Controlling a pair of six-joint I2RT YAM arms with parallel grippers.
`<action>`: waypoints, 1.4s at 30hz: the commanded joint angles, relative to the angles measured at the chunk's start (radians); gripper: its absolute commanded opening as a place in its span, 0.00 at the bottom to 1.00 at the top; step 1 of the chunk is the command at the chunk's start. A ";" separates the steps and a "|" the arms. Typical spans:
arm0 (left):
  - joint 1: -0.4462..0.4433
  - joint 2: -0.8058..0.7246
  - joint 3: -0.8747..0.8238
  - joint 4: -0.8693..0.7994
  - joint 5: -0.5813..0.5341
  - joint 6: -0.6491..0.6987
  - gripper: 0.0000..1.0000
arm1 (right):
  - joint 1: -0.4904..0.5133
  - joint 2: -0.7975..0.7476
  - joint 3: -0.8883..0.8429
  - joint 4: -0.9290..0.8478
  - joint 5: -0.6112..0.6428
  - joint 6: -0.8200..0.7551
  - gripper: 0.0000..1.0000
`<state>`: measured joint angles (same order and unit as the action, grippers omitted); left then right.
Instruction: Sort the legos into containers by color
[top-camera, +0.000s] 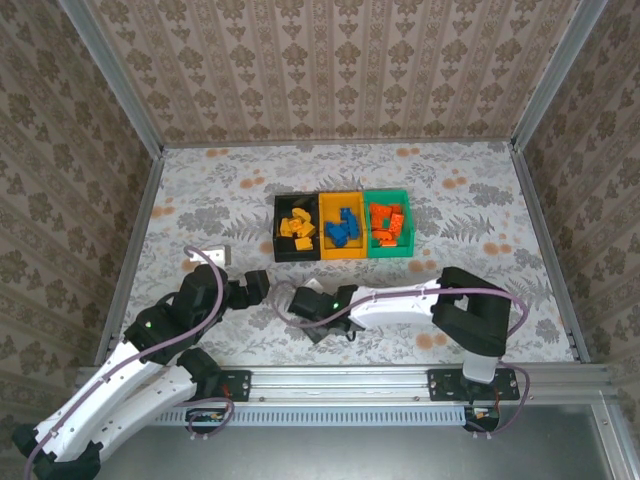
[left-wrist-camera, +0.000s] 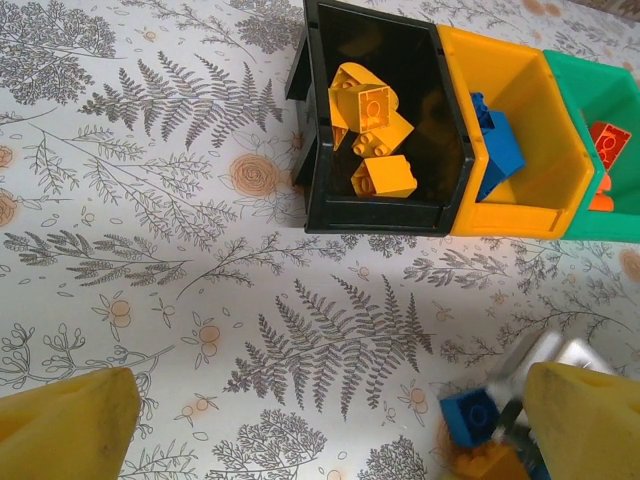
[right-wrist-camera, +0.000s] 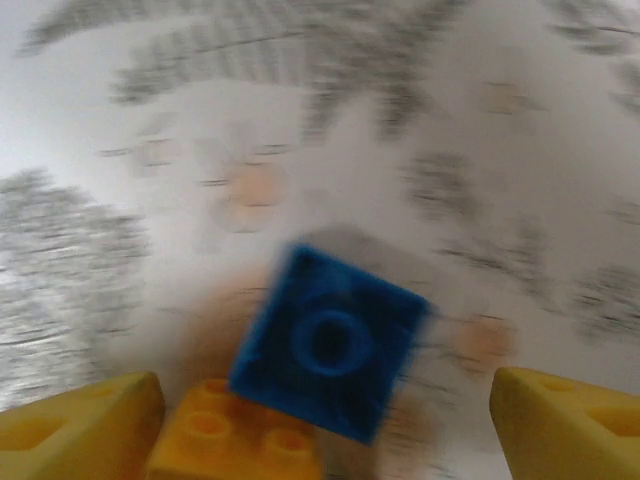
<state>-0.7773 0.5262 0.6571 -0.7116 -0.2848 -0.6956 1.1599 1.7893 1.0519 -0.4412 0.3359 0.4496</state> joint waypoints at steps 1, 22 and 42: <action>0.009 0.000 -0.006 0.006 0.012 0.012 1.00 | -0.064 -0.075 -0.053 -0.089 0.079 0.046 0.86; 0.029 0.007 -0.026 0.014 0.042 0.009 1.00 | -0.077 -0.100 -0.079 -0.008 -0.120 -0.006 0.57; 0.027 0.166 -0.054 0.179 0.193 0.071 1.00 | -0.316 -0.324 0.048 -0.040 -0.017 0.028 0.30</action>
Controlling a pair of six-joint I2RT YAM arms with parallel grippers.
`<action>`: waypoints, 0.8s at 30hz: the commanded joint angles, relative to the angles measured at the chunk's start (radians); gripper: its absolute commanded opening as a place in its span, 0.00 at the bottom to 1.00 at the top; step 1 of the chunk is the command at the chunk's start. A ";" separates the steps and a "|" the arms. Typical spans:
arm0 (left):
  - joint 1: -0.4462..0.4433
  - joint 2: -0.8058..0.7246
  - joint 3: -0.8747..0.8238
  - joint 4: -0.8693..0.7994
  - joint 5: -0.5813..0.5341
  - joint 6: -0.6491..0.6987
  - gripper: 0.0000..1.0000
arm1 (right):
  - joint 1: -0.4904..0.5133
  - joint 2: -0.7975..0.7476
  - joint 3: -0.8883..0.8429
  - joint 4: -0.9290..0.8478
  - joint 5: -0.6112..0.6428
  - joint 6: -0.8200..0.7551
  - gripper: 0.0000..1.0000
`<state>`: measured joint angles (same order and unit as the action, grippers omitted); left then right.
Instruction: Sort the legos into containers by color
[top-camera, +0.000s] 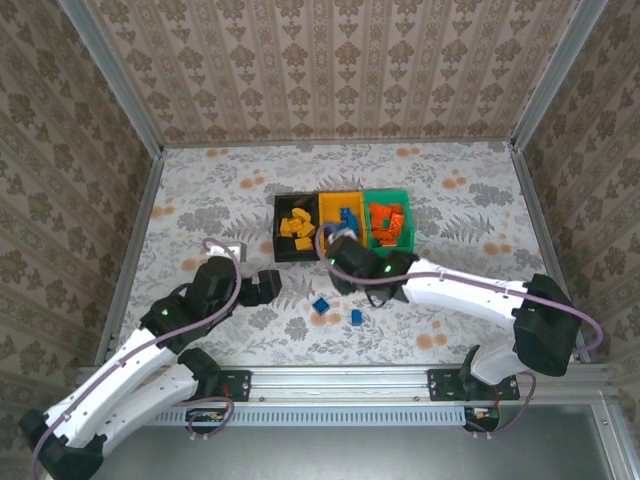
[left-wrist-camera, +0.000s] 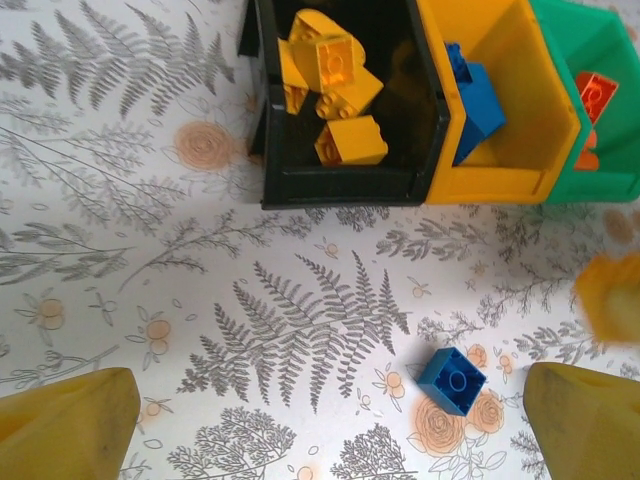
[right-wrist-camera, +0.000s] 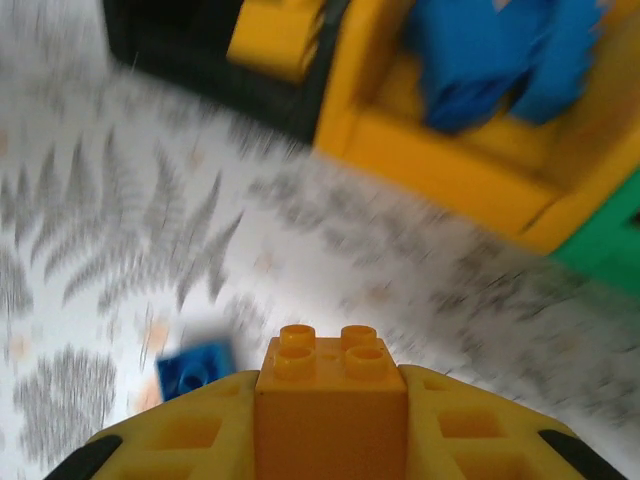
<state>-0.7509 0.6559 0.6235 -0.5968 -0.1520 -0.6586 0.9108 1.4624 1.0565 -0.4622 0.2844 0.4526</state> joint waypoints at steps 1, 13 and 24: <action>-0.003 0.059 -0.022 0.080 0.074 0.037 1.00 | -0.102 0.024 0.069 -0.015 0.022 0.023 0.30; -0.128 0.272 0.004 0.150 0.047 0.059 1.00 | -0.248 0.365 0.396 0.003 0.011 -0.019 0.30; -0.149 0.324 -0.013 0.185 0.037 0.044 1.00 | -0.203 0.430 0.539 0.006 -0.105 -0.046 0.30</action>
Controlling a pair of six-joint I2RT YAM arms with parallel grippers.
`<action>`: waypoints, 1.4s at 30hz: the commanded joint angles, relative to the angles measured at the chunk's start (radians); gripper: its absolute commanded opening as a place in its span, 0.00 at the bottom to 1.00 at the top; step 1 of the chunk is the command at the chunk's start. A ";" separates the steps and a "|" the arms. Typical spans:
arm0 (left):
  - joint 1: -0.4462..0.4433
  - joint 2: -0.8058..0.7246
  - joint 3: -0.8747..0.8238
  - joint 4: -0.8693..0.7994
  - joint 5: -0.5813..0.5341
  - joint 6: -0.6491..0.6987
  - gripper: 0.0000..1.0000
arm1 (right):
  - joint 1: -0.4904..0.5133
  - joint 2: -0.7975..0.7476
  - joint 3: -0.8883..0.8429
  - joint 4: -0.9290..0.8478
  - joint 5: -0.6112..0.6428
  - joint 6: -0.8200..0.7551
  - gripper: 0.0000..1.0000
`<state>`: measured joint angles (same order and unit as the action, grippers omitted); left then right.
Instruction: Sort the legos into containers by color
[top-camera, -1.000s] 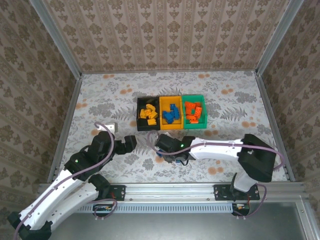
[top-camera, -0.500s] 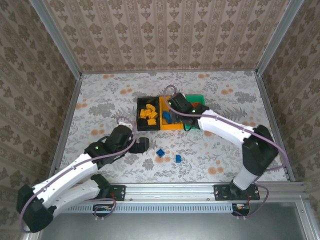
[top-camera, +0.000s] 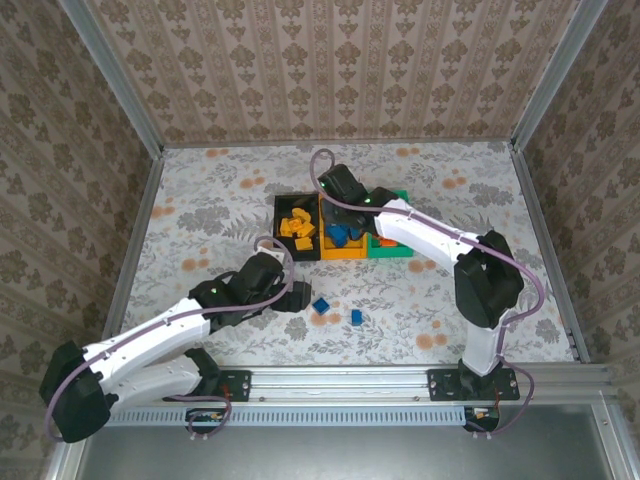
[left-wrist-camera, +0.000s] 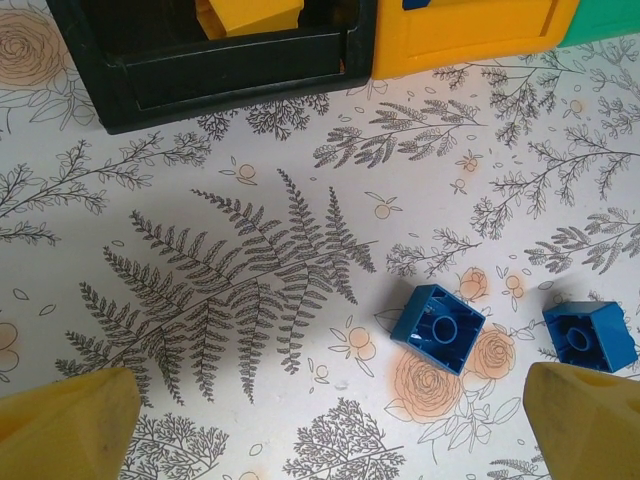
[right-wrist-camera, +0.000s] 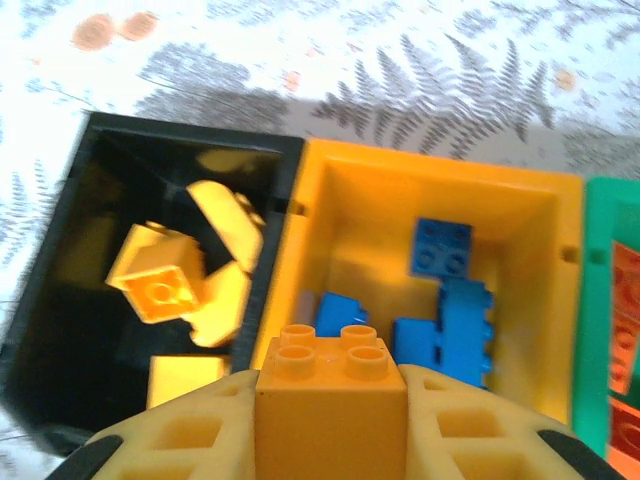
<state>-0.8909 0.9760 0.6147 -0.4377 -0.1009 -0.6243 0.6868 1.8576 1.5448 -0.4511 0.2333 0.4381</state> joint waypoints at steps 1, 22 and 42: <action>-0.009 0.006 -0.004 0.027 -0.014 0.008 1.00 | 0.026 0.050 0.069 -0.004 -0.063 -0.036 0.30; -0.020 0.126 0.026 0.053 0.018 0.046 1.00 | 0.015 0.029 0.110 0.065 -0.115 0.016 0.85; -0.162 0.653 0.319 -0.040 -0.023 0.165 0.69 | 0.011 -0.580 -0.533 0.105 0.018 0.137 0.89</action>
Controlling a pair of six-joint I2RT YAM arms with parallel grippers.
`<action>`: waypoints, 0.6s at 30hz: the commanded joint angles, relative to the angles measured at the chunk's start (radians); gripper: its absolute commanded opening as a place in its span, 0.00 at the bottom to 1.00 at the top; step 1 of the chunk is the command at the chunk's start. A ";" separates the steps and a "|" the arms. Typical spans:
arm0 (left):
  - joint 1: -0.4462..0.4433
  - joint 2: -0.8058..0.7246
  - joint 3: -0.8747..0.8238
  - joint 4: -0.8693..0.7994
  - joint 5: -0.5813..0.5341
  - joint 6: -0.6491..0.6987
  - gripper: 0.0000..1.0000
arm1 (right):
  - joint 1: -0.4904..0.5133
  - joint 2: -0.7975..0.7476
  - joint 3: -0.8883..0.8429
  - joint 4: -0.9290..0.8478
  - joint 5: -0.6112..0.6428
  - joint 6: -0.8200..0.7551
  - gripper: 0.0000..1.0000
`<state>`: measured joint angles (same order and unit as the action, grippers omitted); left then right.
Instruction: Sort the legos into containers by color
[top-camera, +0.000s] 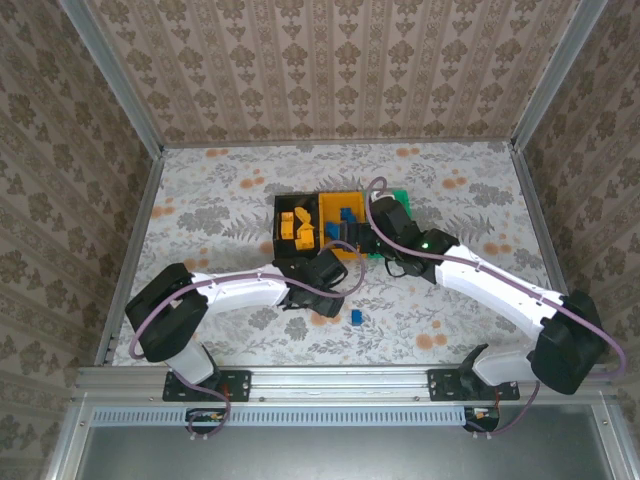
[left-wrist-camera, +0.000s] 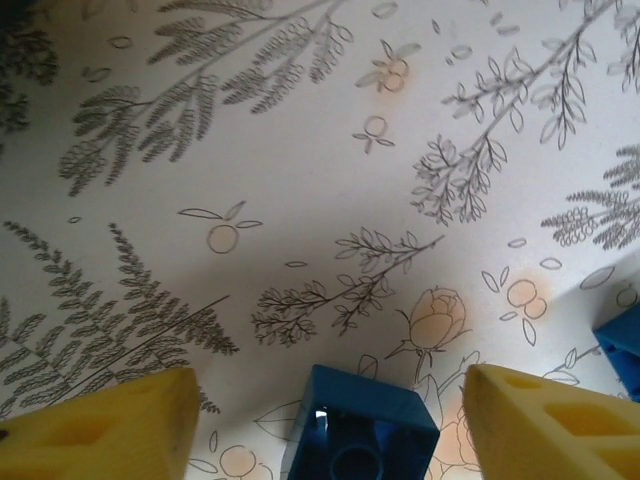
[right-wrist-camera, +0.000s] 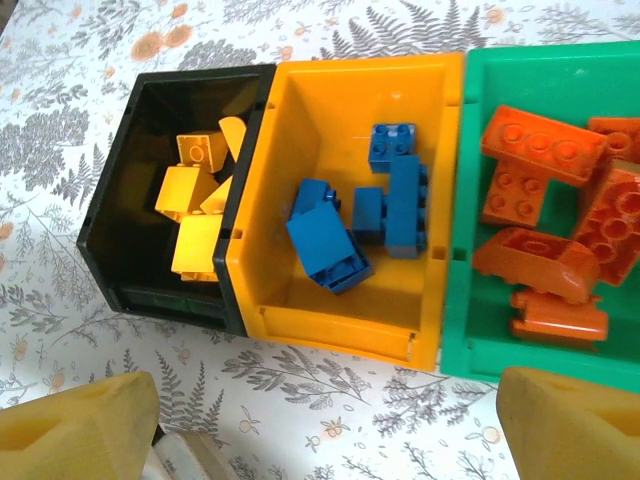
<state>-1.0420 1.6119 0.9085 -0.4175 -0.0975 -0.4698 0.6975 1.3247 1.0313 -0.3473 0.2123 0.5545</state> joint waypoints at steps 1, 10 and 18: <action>-0.015 0.019 0.024 -0.066 -0.031 0.007 0.69 | -0.001 -0.052 -0.026 0.002 0.042 0.021 0.89; -0.040 0.064 0.003 -0.052 -0.037 -0.010 0.54 | -0.011 -0.065 -0.048 0.000 0.060 0.033 0.90; -0.051 0.056 0.019 -0.053 -0.060 -0.002 0.34 | -0.032 -0.103 -0.052 -0.021 0.073 0.053 0.90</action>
<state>-1.0855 1.6711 0.9154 -0.4393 -0.1318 -0.4770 0.6739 1.2625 0.9852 -0.3477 0.2596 0.5816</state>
